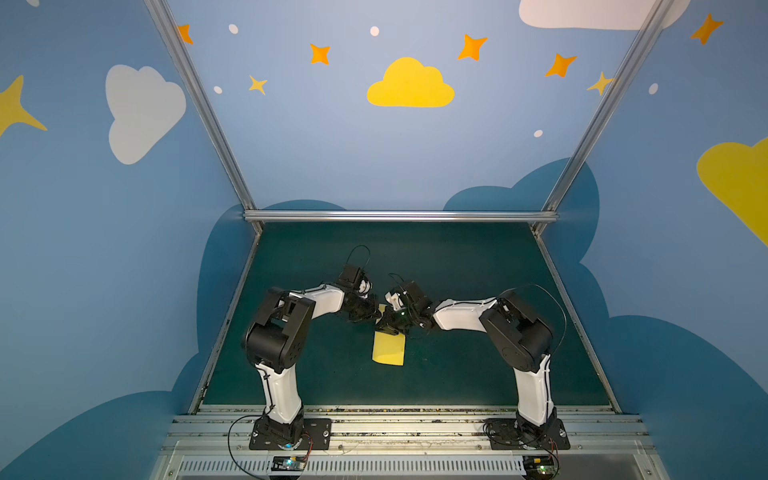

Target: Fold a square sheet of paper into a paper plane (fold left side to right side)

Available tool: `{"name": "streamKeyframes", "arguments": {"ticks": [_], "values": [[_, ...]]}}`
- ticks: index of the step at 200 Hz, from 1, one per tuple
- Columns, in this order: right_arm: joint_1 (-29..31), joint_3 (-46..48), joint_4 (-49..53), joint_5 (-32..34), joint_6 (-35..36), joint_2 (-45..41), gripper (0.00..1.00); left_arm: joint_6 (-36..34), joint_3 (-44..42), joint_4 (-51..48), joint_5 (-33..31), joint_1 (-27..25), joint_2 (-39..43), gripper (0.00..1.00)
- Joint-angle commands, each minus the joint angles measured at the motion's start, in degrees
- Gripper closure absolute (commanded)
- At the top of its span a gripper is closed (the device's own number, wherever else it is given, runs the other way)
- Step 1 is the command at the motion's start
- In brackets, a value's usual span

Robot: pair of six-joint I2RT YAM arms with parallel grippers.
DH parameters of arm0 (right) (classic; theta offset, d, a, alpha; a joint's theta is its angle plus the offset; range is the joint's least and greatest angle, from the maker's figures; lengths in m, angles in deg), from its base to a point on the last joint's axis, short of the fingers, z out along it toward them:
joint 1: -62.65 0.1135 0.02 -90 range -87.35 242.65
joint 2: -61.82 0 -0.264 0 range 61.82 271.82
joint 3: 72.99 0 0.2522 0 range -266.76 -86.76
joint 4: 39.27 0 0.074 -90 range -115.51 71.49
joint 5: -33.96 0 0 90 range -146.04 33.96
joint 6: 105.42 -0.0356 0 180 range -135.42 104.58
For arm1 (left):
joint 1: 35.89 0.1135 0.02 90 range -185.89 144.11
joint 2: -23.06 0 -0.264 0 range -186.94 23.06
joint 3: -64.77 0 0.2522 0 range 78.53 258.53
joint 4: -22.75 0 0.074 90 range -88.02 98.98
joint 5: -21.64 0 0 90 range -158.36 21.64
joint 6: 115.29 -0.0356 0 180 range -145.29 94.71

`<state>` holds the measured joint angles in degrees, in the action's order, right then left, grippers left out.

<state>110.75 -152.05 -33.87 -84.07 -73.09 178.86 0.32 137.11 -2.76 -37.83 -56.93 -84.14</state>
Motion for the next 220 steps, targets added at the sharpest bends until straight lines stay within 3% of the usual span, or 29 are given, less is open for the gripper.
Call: {"name": "streamKeyframes", "arguments": {"ticks": [1, 124, 220], "values": [[0.1, 0.3, -2.9, 1.0, -1.3, 1.4, 1.00, -1.0, -1.6, -1.5, -2.0, -0.2, -1.5, 0.96], [1.7, 6.3, -2.3, 0.9, 0.1, 1.1, 1.00, -1.3, -1.5, -1.9, -2.2, -0.1, -1.8, 0.96], [6.1, 12.6, -6.3, 4.3, -2.9, -1.1, 1.00, -1.5, -1.6, -2.0, -2.4, -0.1, -1.4, 0.96]]}}
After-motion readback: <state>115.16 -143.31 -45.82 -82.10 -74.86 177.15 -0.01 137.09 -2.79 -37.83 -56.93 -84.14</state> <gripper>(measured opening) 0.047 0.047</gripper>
